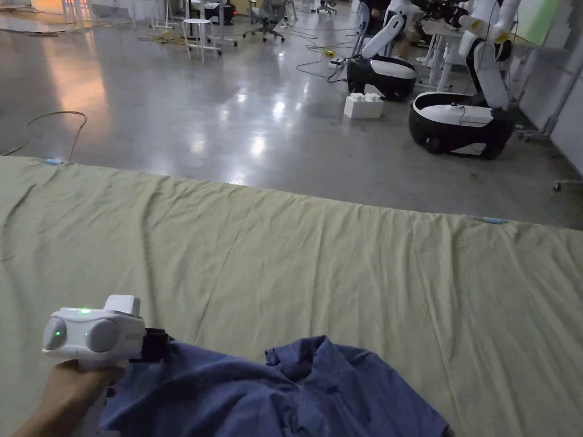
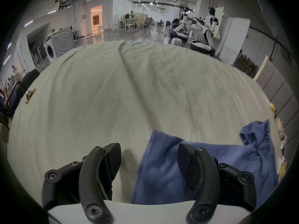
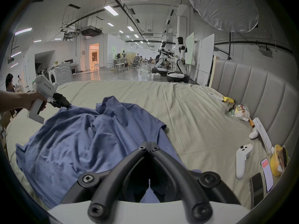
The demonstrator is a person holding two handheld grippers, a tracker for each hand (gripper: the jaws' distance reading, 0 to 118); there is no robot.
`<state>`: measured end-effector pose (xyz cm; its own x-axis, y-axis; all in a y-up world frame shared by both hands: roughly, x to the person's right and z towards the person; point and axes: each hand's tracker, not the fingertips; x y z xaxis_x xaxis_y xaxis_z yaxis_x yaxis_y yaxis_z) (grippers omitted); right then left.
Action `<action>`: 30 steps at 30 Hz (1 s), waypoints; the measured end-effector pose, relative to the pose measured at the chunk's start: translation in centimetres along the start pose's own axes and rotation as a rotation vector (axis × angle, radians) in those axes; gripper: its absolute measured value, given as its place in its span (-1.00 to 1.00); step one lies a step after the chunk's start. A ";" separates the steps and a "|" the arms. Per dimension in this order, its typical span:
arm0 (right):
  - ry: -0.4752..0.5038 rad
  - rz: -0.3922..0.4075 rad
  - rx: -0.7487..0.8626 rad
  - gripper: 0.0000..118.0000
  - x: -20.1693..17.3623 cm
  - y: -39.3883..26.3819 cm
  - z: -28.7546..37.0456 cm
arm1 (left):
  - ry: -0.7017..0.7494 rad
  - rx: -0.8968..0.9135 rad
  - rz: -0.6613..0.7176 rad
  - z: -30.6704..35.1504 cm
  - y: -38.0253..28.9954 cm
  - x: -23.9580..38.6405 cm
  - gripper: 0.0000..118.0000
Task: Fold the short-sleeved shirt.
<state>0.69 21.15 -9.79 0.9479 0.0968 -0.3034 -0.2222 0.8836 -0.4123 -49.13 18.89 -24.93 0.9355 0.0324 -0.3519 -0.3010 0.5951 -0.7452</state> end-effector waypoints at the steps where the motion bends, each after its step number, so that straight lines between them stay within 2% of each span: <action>1: -0.003 -0.001 -0.005 -0.99 0.2 -0.1 -0.1 | 0.025 -0.008 -0.026 -0.5 0.0 0.5 0.25; 5: -0.022 -0.002 -0.034 -0.99 1.0 -0.6 -0.4 | 0.071 0.011 -0.141 -0.6 -0.4 2.0 0.18; 6: -0.025 -0.003 -0.044 -0.99 1.3 -0.5 -0.6 | 0.068 0.006 -0.150 -0.4 -0.4 2.5 -0.06; 8: -0.028 -0.015 -0.060 -0.99 1.8 -0.3 -1.2 | 0.032 0.026 -0.145 0.0 -0.5 2.5 -0.72; 9: -0.029 -0.025 -0.068 -0.99 2.0 0.0 -1.7 | 0.028 0.030 -0.151 0.2 -0.6 2.9 -0.85; 11: -0.024 -0.031 -0.097 -0.92 2.8 0.8 -3.1 | 0.043 0.030 -0.146 0.8 -0.8 3.4 -0.89; 15: -0.002 -0.039 -0.154 -0.05 4.5 3.6 -7.3 | 0.011 0.054 -0.098 3.1 -1.3 2.4 -0.92; 16: 0.005 -0.042 -0.159 0.06 5.0 4.5 -8.6 | 0.002 0.069 -0.090 3.4 -1.2 1.6 -0.92; 20: 0.014 -0.041 -0.188 0.08 6.2 8.2 -14.1 | -0.027 0.146 -0.082 7.2 -1.9 0.7 -0.92; 23: 0.052 0.025 -0.319 0.24 6.4 9.6 -18.5 | -0.036 0.191 -0.075 9.9 -2.8 0.4 -0.92; 26: 0.093 0.022 -0.439 0.24 6.5 8.8 -21.9 | -0.038 0.216 -0.074 11.6 -3.8 0.2 -0.92; 28: 0.085 0.024 -0.508 0.24 6.4 7.7 -23.5 | -0.042 0.220 -0.087 12.1 -4.4 -0.1 -0.92; 29: 0.089 0.034 -0.539 0.21 6.3 7.3 -24.2 | -0.035 0.225 -0.087 12.4 -4.8 -0.1 -0.92; 30: 0.099 0.035 -0.527 -0.04 5.9 6.9 -24.1 | -0.036 0.221 -0.086 12.6 -5.1 -0.3 -0.92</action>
<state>-0.79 16.74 -35.12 0.9175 0.0558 -0.3938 -0.3617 0.5285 -0.7680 -45.53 25.96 -13.91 0.9630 0.0005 -0.2693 -0.1760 0.7581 -0.6279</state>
